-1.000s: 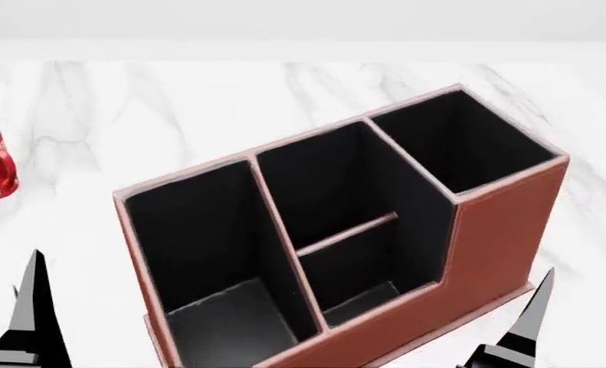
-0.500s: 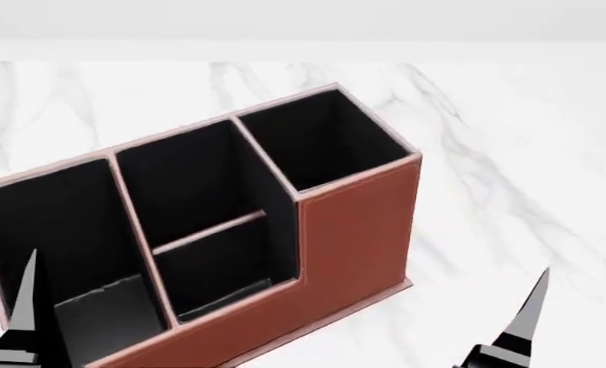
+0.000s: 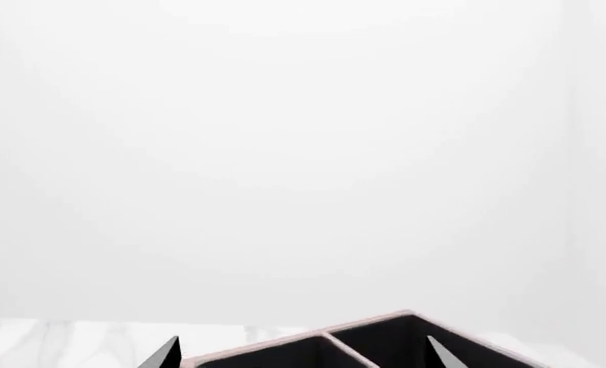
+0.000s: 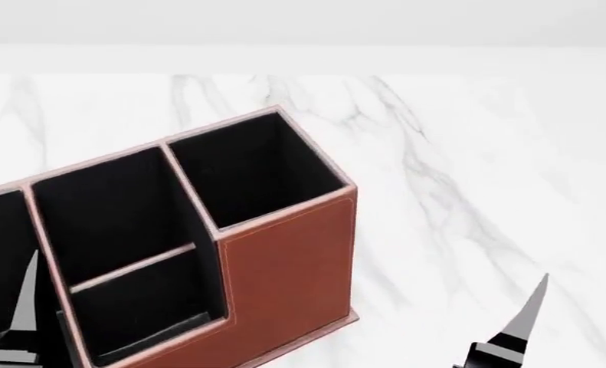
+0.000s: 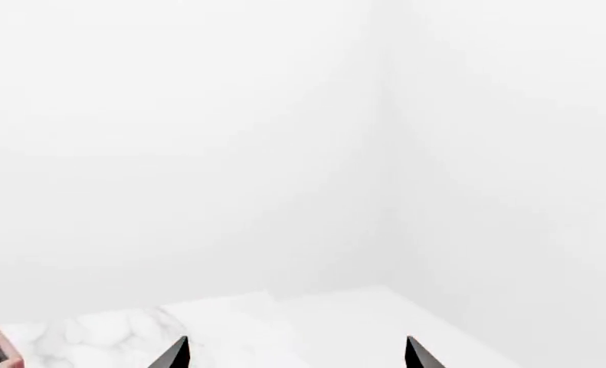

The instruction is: Pick up the book and place it in the left compartment of the caddy.

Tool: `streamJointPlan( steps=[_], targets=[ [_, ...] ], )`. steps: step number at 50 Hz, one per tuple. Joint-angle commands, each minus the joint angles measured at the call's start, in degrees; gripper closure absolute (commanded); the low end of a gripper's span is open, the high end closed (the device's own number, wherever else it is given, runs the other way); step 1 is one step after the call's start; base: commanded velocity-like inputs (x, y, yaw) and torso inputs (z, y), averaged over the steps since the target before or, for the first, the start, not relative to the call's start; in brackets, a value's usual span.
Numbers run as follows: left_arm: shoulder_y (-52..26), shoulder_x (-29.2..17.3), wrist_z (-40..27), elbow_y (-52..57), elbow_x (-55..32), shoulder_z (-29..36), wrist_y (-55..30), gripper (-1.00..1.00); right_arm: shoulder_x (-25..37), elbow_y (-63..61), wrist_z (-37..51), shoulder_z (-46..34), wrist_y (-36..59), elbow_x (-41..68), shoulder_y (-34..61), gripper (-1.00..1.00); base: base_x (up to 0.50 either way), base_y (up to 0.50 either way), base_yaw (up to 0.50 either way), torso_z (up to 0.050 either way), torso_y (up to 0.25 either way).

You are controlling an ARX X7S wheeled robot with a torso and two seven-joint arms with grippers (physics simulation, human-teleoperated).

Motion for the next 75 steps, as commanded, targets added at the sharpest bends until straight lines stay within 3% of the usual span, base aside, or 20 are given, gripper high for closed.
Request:
streamJointPlan(
  steps=[1, 75],
  targets=[
    [0.02, -0.6, -0.62, 0.02, -0.4, 0.18, 0.17, -1.0, 0.46, 0.12, 0.54, -0.72, -1.37, -0.89, -0.63, -1.0, 0.0, 0.0, 0.0, 0.0, 0.0],
    [-0.2, -3.09, -3.6, -0.34, -2.07, 1.93, 1.33, -1.0, 3.66, -0.45, 1.09, -4.7, -2.08, -1.1, -0.22, -1.0, 0.0, 0.0, 0.48, 0.0, 0.0]
  ],
)
